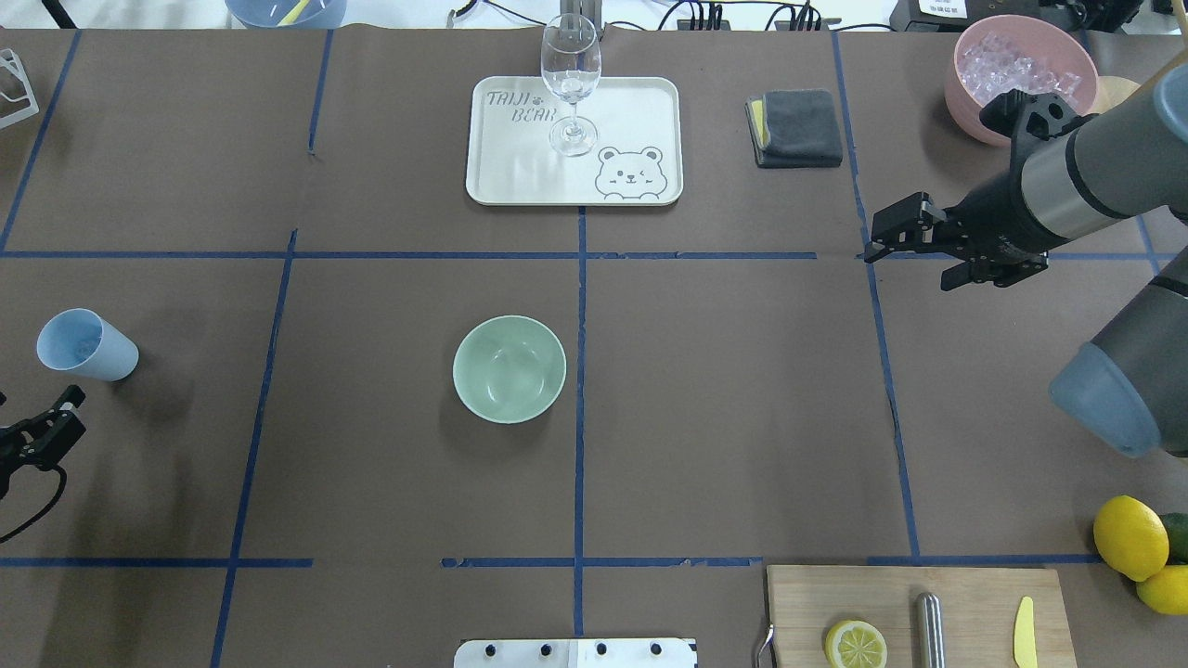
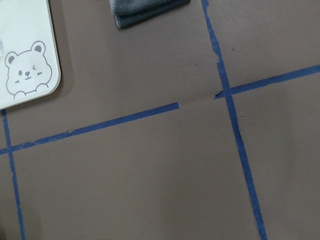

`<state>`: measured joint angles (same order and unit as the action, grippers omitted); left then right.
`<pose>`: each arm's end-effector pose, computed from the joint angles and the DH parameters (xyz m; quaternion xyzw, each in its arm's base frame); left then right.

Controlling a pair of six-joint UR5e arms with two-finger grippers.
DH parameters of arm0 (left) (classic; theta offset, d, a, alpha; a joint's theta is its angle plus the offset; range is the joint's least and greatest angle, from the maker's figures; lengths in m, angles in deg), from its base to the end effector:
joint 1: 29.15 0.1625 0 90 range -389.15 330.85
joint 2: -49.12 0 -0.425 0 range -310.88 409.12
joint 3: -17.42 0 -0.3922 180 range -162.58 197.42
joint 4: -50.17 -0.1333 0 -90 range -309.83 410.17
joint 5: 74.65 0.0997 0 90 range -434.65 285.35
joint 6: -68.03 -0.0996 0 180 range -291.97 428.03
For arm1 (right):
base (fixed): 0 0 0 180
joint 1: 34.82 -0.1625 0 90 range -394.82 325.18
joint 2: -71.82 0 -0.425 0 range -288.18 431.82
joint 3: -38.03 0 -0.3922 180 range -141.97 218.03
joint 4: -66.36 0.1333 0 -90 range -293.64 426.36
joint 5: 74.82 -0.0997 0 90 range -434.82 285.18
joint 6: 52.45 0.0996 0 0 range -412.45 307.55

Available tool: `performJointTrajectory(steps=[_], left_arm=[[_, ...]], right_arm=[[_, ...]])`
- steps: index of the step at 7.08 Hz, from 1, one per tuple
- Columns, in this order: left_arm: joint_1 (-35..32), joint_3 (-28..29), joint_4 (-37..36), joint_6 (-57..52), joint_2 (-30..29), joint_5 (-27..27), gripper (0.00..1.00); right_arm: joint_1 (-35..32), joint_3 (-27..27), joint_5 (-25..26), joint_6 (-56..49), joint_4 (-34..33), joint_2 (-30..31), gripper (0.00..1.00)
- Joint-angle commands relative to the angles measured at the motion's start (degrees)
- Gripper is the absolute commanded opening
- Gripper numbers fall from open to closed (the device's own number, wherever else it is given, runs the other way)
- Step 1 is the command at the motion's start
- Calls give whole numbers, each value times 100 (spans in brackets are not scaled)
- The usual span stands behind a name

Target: Pour ice into bowl

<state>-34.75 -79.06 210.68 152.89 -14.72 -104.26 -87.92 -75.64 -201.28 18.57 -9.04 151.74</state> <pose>0.2602 -0.2465 0.6298 0.4870 0.3268 -0.2190 0.7798 -0.2569 -0.4656 0.3418 -0.0019 -0.4824 0.1317 0.8660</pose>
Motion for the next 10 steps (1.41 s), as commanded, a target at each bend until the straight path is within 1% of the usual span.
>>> performJointTrajectory(steps=[1, 2, 3, 4, 7, 10], left_arm=[[50, 495, -10, -31, -538, 428, 99], [50, 794, -10, -118, -612, 438, 99], [50, 927, -2, -319, -926, 430, 99], [50, 1094, 33, -434, -1059, 421, 99], [-37, 1113, 42, -462, -1069, 412, 100], [-336, 1306, 34, -778, -1183, 377, 100]], right_arm=[[1, 20, 16, 0, -1, -20, 100], [-33, 29, 16, 0, -10, -20, 100], [-43, 20, 16, 0, -19, -20, 100], [-43, 20, 16, 0, -19, -38, 100], [-60, 20, 16, 0, -19, -38, 100], [-51, 29, 16, 0, -36, -47, 100]])
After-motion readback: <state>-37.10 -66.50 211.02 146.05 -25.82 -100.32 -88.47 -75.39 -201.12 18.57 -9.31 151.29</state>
